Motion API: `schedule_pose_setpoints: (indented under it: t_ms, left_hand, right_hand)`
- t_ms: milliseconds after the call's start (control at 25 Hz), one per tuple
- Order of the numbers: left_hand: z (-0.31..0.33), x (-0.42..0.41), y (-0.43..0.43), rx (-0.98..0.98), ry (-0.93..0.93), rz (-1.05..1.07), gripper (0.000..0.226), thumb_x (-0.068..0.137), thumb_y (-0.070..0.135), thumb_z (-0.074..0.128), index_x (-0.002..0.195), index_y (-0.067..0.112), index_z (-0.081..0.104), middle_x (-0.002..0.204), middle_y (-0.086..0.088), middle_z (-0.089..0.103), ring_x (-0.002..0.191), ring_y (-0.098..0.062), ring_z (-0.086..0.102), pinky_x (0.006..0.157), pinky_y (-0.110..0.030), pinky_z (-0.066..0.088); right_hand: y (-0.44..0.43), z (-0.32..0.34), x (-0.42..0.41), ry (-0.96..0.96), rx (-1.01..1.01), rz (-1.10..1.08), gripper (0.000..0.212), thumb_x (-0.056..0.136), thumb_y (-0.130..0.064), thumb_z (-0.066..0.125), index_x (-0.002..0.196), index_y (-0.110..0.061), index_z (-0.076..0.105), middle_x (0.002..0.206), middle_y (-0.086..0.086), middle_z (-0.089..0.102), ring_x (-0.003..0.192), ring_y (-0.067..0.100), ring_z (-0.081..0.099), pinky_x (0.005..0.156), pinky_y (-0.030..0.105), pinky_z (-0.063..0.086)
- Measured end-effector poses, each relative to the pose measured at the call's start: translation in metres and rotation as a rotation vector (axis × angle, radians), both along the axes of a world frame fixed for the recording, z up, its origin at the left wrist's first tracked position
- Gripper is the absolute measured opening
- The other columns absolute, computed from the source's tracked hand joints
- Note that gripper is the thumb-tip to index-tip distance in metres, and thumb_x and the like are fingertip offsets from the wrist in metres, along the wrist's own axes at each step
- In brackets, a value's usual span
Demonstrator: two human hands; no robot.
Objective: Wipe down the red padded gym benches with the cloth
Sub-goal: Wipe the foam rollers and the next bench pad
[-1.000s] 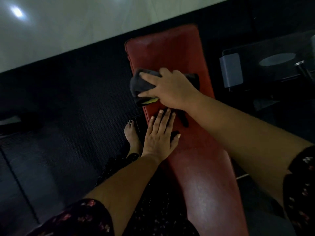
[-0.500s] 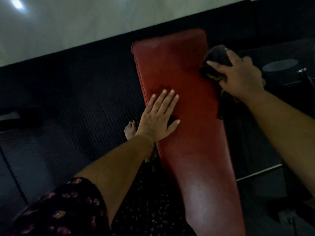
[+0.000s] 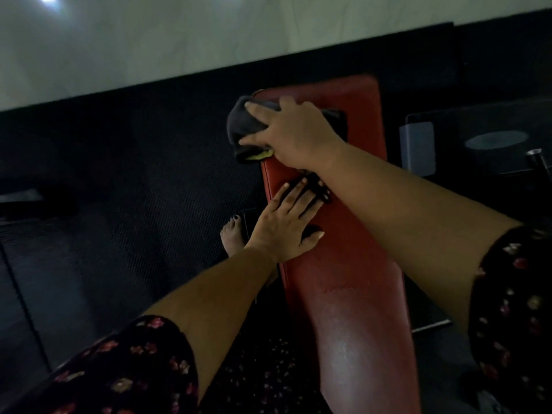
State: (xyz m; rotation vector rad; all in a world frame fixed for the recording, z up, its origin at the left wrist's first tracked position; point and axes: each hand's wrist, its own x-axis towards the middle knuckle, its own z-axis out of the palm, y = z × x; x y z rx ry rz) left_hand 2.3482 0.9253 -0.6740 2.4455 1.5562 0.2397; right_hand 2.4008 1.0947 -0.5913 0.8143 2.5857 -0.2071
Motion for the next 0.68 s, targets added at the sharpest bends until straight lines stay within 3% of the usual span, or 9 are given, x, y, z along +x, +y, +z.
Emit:
schedule_pose_setpoints:
  t_ms: [160, 320, 520, 600, 680]
  left_hand:
    - [0.004, -0.023, 0.018, 0.022, -0.048, 0.110, 0.064, 0.094, 0.048, 0.040, 0.146, 0.012, 0.043, 0.150, -0.009, 0.044, 0.142, -0.028, 0.028, 0.119, -0.047, 0.015]
    - [0.003, -0.022, 0.055, -0.008, -0.059, 0.177, 0.064, 0.097, 0.046, 0.037, 0.151, 0.012, 0.034, 0.154, -0.009, 0.038, 0.146, -0.027, 0.025, 0.121, -0.045, 0.008]
    - [-0.003, 0.002, 0.067, -0.065, -0.067, 0.359, 0.065, 0.097, 0.048, 0.035, 0.153, 0.015, 0.032, 0.159, -0.005, 0.031, 0.148, -0.023, 0.022, 0.122, -0.047, 0.008]
    - [-0.004, -0.001, 0.067, -0.042, -0.060, 0.342, 0.065, 0.096, 0.047, 0.037, 0.152, 0.014, 0.034, 0.157, -0.005, 0.034, 0.147, -0.024, 0.024, 0.122, -0.047, 0.011]
    - [-0.004, -0.002, 0.068, -0.028, -0.067, 0.333, 0.065, 0.094, 0.046, 0.038, 0.151, 0.014, 0.037, 0.156, -0.006, 0.037, 0.146, -0.025, 0.025, 0.121, -0.047, 0.011]
  right_hand:
    - [0.012, -0.001, 0.072, 0.016, 0.014, -0.321, 0.062, 0.092, -0.028, 0.056, 0.143, -0.055, 0.033, 0.162, -0.001, 0.014, 0.118, 0.041, 0.041, 0.086, 0.045, 0.046]
    - [0.023, -0.003, 0.166, -0.044, -0.009, -0.413, 0.068, 0.087, -0.025, 0.063, 0.142, -0.053, 0.035, 0.161, 0.004, 0.017, 0.110, 0.045, 0.042, 0.085, 0.053, 0.050]
    - [0.057, -0.014, 0.184, 0.018, -0.079, -0.776, 0.073, 0.084, -0.025, 0.065, 0.140, -0.059, 0.032, 0.160, 0.007, 0.019, 0.132, 0.043, 0.036, 0.106, 0.051, 0.040]
    - [0.067, -0.012, 0.147, 0.044, -0.061, -0.728, 0.067, 0.086, -0.027, 0.063, 0.140, -0.057, 0.035, 0.160, 0.004, 0.020, 0.132, 0.042, 0.035, 0.105, 0.049, 0.040]
    - [0.068, -0.004, 0.095, 0.032, -0.035, -0.507, 0.059, 0.091, -0.032, 0.059, 0.140, -0.056, 0.037, 0.159, 0.000, 0.023, 0.127, 0.041, 0.037, 0.098, 0.050, 0.042]
